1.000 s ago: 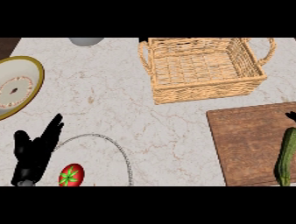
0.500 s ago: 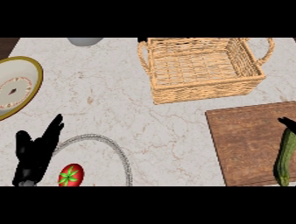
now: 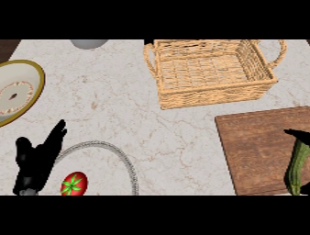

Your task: Pick the squash from the cutting board and place it in the basket

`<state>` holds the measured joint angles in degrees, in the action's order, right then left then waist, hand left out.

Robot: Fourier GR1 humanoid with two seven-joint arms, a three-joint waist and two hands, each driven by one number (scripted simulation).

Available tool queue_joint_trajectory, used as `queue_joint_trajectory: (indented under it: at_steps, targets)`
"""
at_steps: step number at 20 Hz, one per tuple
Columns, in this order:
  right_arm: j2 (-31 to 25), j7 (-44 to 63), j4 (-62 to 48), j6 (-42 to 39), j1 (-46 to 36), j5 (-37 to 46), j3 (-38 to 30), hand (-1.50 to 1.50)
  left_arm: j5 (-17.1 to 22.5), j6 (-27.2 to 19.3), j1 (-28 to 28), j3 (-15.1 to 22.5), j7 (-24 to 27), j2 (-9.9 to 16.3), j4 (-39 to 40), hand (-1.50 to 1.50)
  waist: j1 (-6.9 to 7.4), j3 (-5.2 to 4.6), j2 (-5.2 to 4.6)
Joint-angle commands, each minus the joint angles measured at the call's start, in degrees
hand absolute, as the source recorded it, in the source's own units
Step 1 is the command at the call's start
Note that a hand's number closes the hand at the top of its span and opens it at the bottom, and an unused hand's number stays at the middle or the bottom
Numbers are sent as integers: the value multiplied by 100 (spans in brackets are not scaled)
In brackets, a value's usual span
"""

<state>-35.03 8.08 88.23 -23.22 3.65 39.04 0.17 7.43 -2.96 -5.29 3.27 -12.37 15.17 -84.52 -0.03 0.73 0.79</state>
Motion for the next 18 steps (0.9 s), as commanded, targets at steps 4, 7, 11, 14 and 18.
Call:
queue_joint_trajectory:
  at_steps: [4,7,11,14,18]
  targets:
    - [-145,-519,-34,344,-30,591,303,150,-127,-117,-93,101,-365,-192,443,0,-9,-72,-85]
    - [-186,-751,-508,630,-312,775,181,150,-109,43,-269,-17,-141,-51,425,0,40,-71,-89]
    - [475,-58,210,611,-212,1163,874,150,9,135,-120,-60,-444,-2,258,0,24,-76,-80]
    - [1483,922,816,312,-724,1718,2083,150,-63,126,-94,95,-347,-111,280,0,292,-105,-111]
    - [2695,1893,655,223,-1238,2390,3153,150,-100,227,-59,171,-330,-66,240,0,561,-108,-142]
